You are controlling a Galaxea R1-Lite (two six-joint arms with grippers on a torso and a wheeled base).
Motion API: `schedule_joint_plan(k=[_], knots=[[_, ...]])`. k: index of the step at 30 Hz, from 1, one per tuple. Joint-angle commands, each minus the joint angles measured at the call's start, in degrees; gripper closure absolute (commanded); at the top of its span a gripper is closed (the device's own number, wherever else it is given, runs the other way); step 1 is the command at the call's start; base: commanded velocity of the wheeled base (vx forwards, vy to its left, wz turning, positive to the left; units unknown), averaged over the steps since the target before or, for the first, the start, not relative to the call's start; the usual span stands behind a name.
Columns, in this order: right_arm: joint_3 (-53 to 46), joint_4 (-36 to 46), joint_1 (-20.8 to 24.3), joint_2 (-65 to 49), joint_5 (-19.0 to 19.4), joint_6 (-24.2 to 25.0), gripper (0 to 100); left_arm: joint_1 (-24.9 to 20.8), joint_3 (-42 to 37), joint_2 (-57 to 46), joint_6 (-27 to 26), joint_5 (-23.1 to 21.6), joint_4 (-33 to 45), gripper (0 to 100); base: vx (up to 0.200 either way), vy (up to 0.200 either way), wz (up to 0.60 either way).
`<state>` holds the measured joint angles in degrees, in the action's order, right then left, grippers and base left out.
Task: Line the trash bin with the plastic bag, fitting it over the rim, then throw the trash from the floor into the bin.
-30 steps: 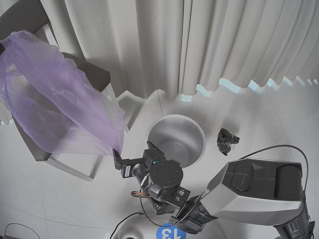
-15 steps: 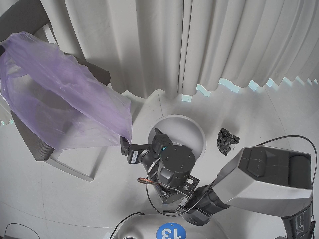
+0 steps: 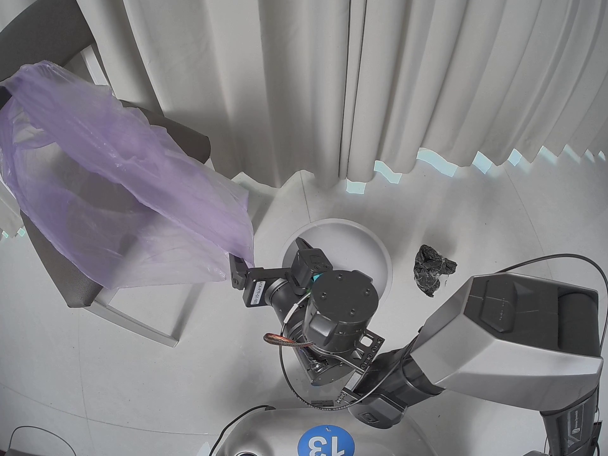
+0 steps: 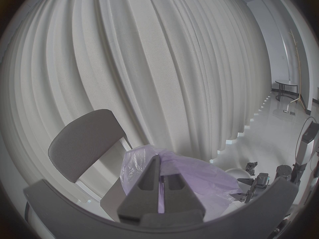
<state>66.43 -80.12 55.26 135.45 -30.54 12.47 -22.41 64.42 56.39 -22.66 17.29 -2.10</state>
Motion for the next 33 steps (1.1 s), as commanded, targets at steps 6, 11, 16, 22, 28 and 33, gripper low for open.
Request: schedule_joint_plan(k=[6,11,16,22,28,33], knots=[[-0.2,-0.3,0.3,0.1,0.3,0.0,100,0.0,-0.3,0.2,0.0,0.0,0.0,100,0.0,0.0,0.0],[-2.9,-2.7,1.7,-1.1,0.2,-0.9,100,-0.1,-1.7,-0.5,0.0,-0.1,0.0,100,0.0,0.0,0.0],[-8.4,-5.2,2.0,-6.1,0.3,-2.4,100,0.0,-4.6,-1.9,0.6,-0.1,0.0,100,0.0,0.0,0.0],[-16.6,-6.1,2.0,-12.8,0.2,-2.5,100,0.5,-8.4,-3.2,1.1,-0.1,0.0,100,0.0,0.0,0.0],[-34.2,-5.5,1.9,-28.0,0.2,-5.1,100,0.5,-15.5,-4.4,1.9,-0.1,2.7,100,0.0,0.0,0.0],[-42.6,-3.9,1.9,-35.4,0.2,-7.3,100,-0.1,-19.3,-4.3,2.0,-0.7,3.1,100,0.0,0.0,0.0]])
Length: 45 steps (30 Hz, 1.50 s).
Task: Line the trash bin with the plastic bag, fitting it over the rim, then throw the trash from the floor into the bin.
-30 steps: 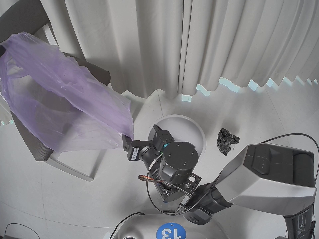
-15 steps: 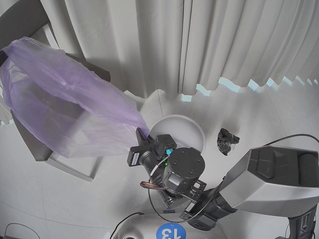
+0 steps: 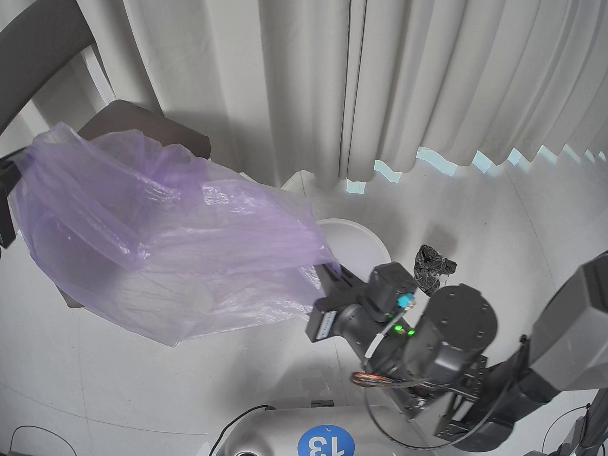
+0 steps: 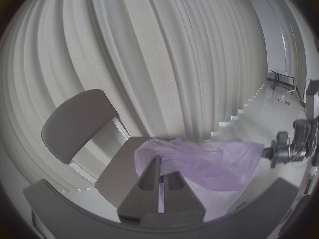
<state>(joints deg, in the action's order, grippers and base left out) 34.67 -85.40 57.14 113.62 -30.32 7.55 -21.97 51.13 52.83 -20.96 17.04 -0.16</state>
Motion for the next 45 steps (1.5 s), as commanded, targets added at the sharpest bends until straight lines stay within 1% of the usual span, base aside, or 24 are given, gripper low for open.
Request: schedule_joint_plan(k=[1,4,5,8,9,11,14,17,21,23,24,25,26,28,29,32,33,35,38,42,43,44,45], knots=[[-14.1,2.3,0.0,-16.8,0.1,-2.9,100,-1.3,-8.2,-0.5,0.2,-0.6,0.9,100,0.0,0.0,0.0],[-16.2,3.7,0.1,-19.3,0.1,-3.2,100,-2.6,-9.8,0.0,0.3,-1.6,0.7,100,0.0,0.0,0.0],[-17.5,5.8,0.1,-21.5,0.1,-4.0,100,-3.3,-11.1,0.5,0.4,-3.2,0.7,100,0.0,0.0,0.0],[-18.8,8.7,0.1,-23.9,0.1,-4.7,100,-4.3,-12.7,1.0,1.2,-4.8,0.2,100,0.0,0.0,0.0],[-19.6,11.6,0.1,-25.8,0.1,-5.3,100,-6.1,-14.3,0.8,1.5,-6.5,0.1,100,0.0,0.0,0.0],[-19.6,15.2,0.1,-27.6,0.2,-5.4,100,-8.1,-16.8,0.6,1.7,-8.3,-0.9,100,0.0,0.0,0.0],[-19.0,19.2,0.0,-29.9,0.7,-5.6,100,-8.6,-19.2,1.9,1.4,-9.9,-4.0,100,0.0,0.0,0.0],[-17.2,25.2,0.0,-32.8,4.0,-6.2,100,-10.2,-19.9,5.3,1.2,-10.7,-8.0,100,0.0,0.0,0.0],[-13.0,35.0,-0.1,-35.9,11.0,-6.4,100,-12.6,-20.0,10.9,2.2,-10.9,-13.7,100,0.0,0.0,0.0],[-11.0,38.5,-0.4,-36.7,14.6,-6.0,100,-14.9,-20.5,15.0,5.6,-11.5,-17.8,100,0.0,0.0,0.0],[-10.7,38.7,-0.5,-36.7,15.8,-6.0,100,-16.5,-20.6,17.1,7.8,-12.0,-20.0,100,0.0,0.0,0.0],[-10.6,38.7,-0.6,-36.7,16.1,-5.9,100,-17.1,-20.6,17.7,8.5,-12.2,-20.6,100,0.0,0.0,0.0],[-10.2,38.5,-0.9,-36.7,17.4,-5.8,100,-19.9,-20.8,21.0,12.1,-12.4,-24.7,100,0.0,0.0,0.0],[-9.7,38.4,-0.9,-36.4,18.7,-4.1,100,-22.8,-20.5,24.6,16.6,-12.5,-30.6,100,0.0,0.0,0.0],[-9.3,37.8,-0.4,-36.1,19.1,-1.5,100,-24.6,-20.5,26.8,19.5,-12.5,-34.6,100,0.0,0.0,0.0],[-8.2,34.3,0.1,-35.7,19.6,6.5,100,-28.6,-20.8,31.8,25.1,-12.2,-43.3,100,0.0,0.0,0.0],[-7.9,33.7,-0.2,-35.0,19.8,8.4,100,-29.7,-21.2,32.9,25.7,-12.1,-45.2,100,0.0,0.0,0.0],[-7.4,33.6,-1.0,-33.4,20.0,9.7,100,-31.1,-21.8,34.5,26.0,-12.0,-47.6,100,0.0,0.0,0.0],[-7.3,33.4,-3.3,-31.0,20.6,9.9,100,-32.6,-22.1,35.8,26.3,-12.0,-49.3,100,0.0,0.0,0.0],[-7.2,33.2,-3.7,-28.5,21.3,10.1,100,-32.5,-22.0,37.6,27.5,-12.4,-50.6,100,0.0,0.0,0.0],[-7.1,33.2,-4.0,-27.4,21.3,10.3,100,-32.3,-21.9,39.0,28.9,-12.4,-51.4,100,0.0,0.0,0.0],[-6.5,33.2,-5.0,-25.4,21.3,11.4,100,-32.1,-21.4,41.7,31.7,-12.2,-54.0,100,0.0,0.0,0.0],[-6.2,33.0,-5.5,-24.7,21.3,11.9,100,-31.9,-21.3,43.0,33.0,-12.1,-55.7,100,0.0,0.0,0.0]])
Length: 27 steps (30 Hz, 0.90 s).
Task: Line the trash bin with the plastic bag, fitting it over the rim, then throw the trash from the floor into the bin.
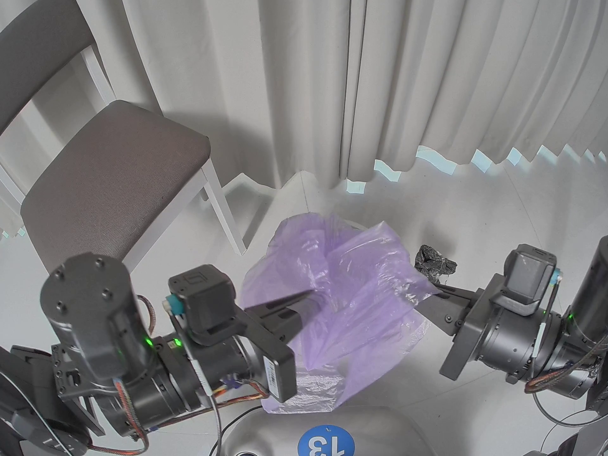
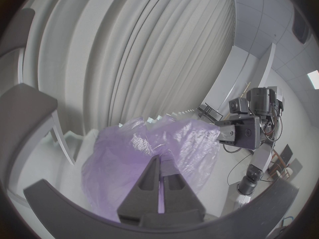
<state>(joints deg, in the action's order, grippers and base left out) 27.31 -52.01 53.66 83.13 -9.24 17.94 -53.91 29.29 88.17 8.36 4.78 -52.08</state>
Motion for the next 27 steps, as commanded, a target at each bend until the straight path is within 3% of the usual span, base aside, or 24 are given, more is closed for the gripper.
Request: schedule_joint_plan(k=[1,6,8,11,14,27], knots=[[1.5,-0.9,-2.8,6.6,0.2,2.1,100,0.5,0.6,9.0,4.9,0.1,-6.1,100,0.0,0.0,0.0],[1.7,-3.8,-7.4,8.7,0.5,2.4,100,4.4,2.3,16.5,6.0,-0.6,-17.6,100,0.0,0.0,0.0],[1.8,-3.5,-10.9,8.8,2.4,2.0,100,5.9,4.1,20.0,6.0,-0.6,-20.3,100,0.0,0.0,0.0],[1.8,-3.4,-15.6,8.8,7.2,1.9,100,7.6,6.2,23.1,6.0,-0.6,-20.8,100,0.0,0.0,0.0],[1.9,-3.5,-17.9,9.2,9.6,2.0,100,9.3,7.2,25.1,6.1,-1.1,-20.9,100,0.0,0.0,0.0],[4.3,-10.4,-21.9,19.3,10.4,2.8,100,13.7,17.5,31.8,8.6,-1.5,-20.1,100,0.0,0.0,0.0]])
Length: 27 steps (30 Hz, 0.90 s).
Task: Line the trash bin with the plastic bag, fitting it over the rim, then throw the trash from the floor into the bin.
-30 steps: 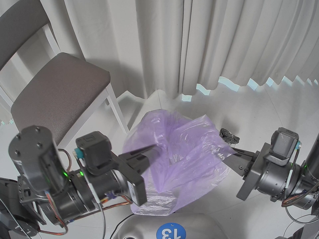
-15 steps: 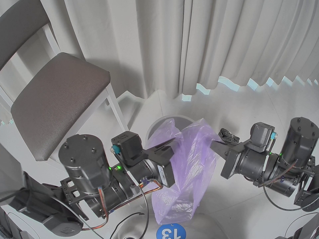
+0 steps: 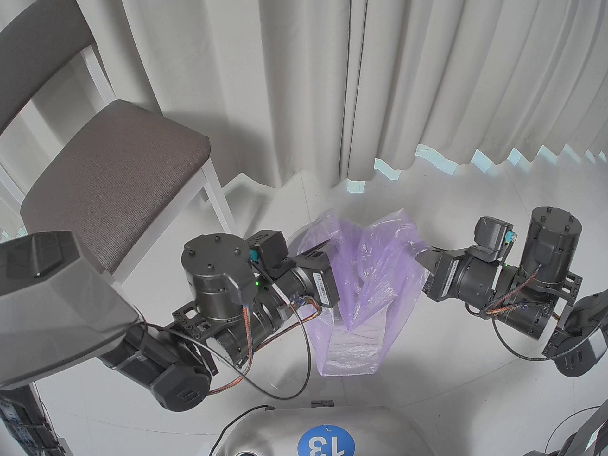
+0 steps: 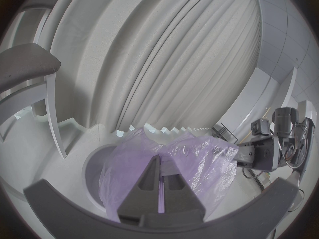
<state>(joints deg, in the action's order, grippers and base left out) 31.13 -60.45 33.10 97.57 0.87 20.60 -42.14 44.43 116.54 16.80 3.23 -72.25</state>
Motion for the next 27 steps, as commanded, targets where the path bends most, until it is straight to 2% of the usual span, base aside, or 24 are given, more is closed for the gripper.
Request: schedule_joint_plan(k=[1,8,16,23,27], knots=[[0.5,-3.6,-1.4,5.7,0.7,0.2,100,2.4,2.0,3.2,0.2,0.0,0.0,100,0.0,0.0,0.0],[0.6,-9.1,0.7,9.0,0.7,0.9,100,2.5,-0.9,0.6,0.3,0.0,-0.4,100,0.0,0.0,0.0],[0.0,-9.7,4.8,9.0,0.0,1.4,100,1.4,-3.1,-3.2,0.3,0.2,-0.4,100,0.0,0.0,0.0],[0.5,-9.1,4.2,10.7,-0.8,1.3,100,2.2,-3.0,-2.4,0.3,-0.2,0.2,100,0.0,0.0,0.0],[1.0,-7.4,1.5,10.8,-0.6,1.2,100,3.2,-1.0,-0.3,0.3,-1.2,0.4,100,0.0,0.0,0.0]])
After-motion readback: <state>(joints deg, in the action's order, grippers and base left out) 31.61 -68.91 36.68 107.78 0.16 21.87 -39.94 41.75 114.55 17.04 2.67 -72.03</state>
